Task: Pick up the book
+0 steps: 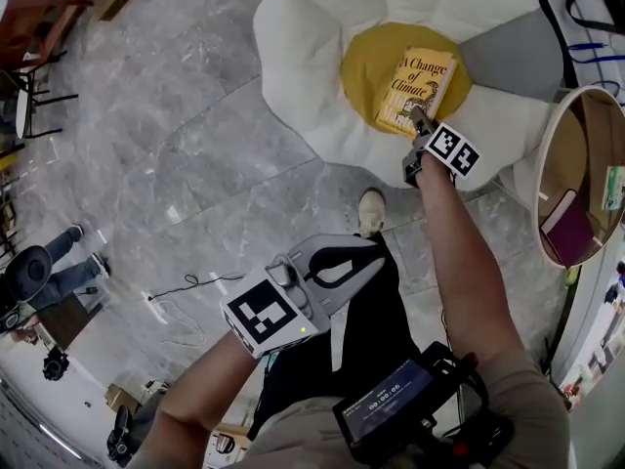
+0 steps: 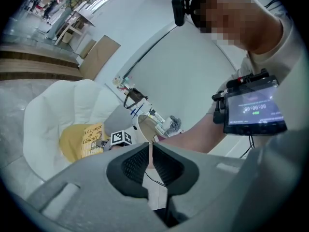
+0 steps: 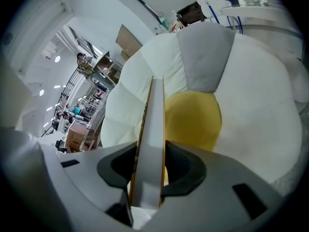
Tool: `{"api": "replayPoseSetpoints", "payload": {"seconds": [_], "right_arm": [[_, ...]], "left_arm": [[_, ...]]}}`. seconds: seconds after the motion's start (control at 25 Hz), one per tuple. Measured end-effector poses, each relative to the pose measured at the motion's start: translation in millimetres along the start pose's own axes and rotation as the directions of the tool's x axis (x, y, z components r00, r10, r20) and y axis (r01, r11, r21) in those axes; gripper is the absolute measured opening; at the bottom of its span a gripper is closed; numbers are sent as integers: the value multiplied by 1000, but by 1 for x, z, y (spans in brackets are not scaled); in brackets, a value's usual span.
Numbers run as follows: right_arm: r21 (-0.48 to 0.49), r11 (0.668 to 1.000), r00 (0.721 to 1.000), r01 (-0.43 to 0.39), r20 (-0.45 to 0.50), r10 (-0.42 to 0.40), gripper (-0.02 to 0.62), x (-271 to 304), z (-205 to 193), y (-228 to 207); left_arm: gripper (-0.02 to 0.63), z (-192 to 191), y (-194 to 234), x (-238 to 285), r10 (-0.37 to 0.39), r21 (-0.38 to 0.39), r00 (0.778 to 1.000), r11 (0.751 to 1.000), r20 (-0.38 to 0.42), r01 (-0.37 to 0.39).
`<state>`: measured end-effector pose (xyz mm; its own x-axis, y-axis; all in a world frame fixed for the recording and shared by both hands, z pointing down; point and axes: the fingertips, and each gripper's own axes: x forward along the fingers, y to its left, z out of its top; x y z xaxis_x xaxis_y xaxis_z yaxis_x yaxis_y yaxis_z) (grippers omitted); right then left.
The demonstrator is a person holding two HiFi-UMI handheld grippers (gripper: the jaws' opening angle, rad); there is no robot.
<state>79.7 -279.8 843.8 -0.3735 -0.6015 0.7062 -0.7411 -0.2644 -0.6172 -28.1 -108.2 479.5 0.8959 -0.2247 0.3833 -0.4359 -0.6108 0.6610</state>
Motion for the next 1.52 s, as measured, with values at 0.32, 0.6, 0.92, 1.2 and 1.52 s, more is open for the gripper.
{"api": "replayPoseSetpoints", "payload": {"seconds": [0.32, 0.6, 0.92, 1.2, 1.52], "right_arm": [[27, 998, 998, -65, 23, 64, 149, -64, -9, 38], [42, 991, 991, -128, 46, 126, 149, -143, -24, 80], [59, 974, 974, -218, 74, 214, 148, -246, -44, 134], [74, 951, 951, -301, 102, 293, 149, -352, -64, 180], [76, 915, 914, -396, 124, 385, 149, -477, -97, 233]], "left_arm": [[9, -6, -43, -46, -1, 52, 1000, 999, 14, 1], [9, -7, -103, -87, -40, 66, 998, 997, 42, 37], [8, -10, -171, -141, -46, 150, 998, 988, 34, 41], [8, -17, -224, -181, -56, 201, 998, 978, 38, 47], [8, -32, -284, -232, -68, 224, 994, 973, 82, 48]]}}
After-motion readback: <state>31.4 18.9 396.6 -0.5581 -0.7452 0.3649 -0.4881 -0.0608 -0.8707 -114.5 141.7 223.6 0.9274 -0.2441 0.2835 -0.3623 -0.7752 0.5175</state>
